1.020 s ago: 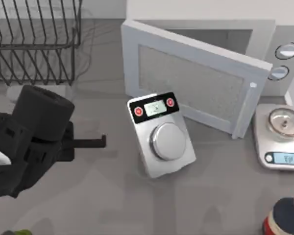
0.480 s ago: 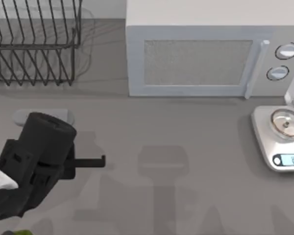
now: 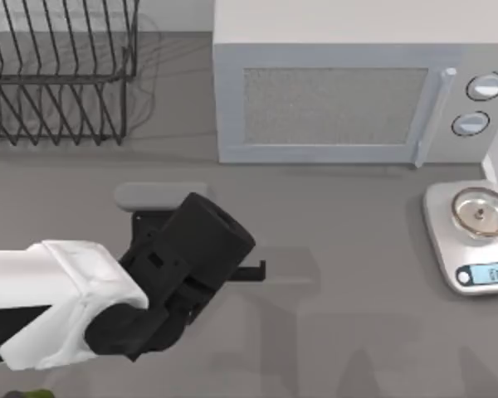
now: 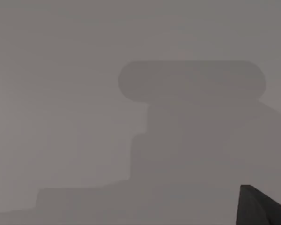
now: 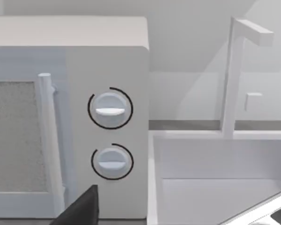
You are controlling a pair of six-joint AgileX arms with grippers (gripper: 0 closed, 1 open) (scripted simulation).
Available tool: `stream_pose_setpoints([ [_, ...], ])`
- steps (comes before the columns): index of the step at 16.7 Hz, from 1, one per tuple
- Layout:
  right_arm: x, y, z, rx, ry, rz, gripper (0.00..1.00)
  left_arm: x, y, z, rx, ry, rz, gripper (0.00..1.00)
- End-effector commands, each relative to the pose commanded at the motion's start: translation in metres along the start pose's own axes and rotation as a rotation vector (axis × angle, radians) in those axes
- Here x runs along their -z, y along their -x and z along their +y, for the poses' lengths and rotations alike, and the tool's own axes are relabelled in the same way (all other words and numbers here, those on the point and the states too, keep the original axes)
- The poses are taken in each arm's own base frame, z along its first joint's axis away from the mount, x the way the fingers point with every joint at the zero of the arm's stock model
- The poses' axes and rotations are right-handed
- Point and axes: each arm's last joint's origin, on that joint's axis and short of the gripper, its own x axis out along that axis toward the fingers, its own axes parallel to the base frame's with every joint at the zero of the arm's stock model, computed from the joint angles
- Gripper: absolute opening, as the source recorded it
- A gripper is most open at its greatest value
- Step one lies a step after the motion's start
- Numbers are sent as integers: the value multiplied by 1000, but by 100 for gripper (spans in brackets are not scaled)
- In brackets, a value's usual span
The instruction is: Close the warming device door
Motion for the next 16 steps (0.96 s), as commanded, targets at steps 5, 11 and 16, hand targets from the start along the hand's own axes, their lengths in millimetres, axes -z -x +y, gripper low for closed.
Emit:
stream_pose_setpoints([
  [5, 0, 0, 0, 0, 0, 0, 100, 2, 2, -21, -1, 5, -11, 0],
  [11, 0, 0, 0, 0, 0, 0, 100, -28, -31, -25, 1, 11, -6, 0],
  [16, 0, 0, 0, 0, 0, 0, 100, -63, -75, -19, 1, 9, -11, 0],
])
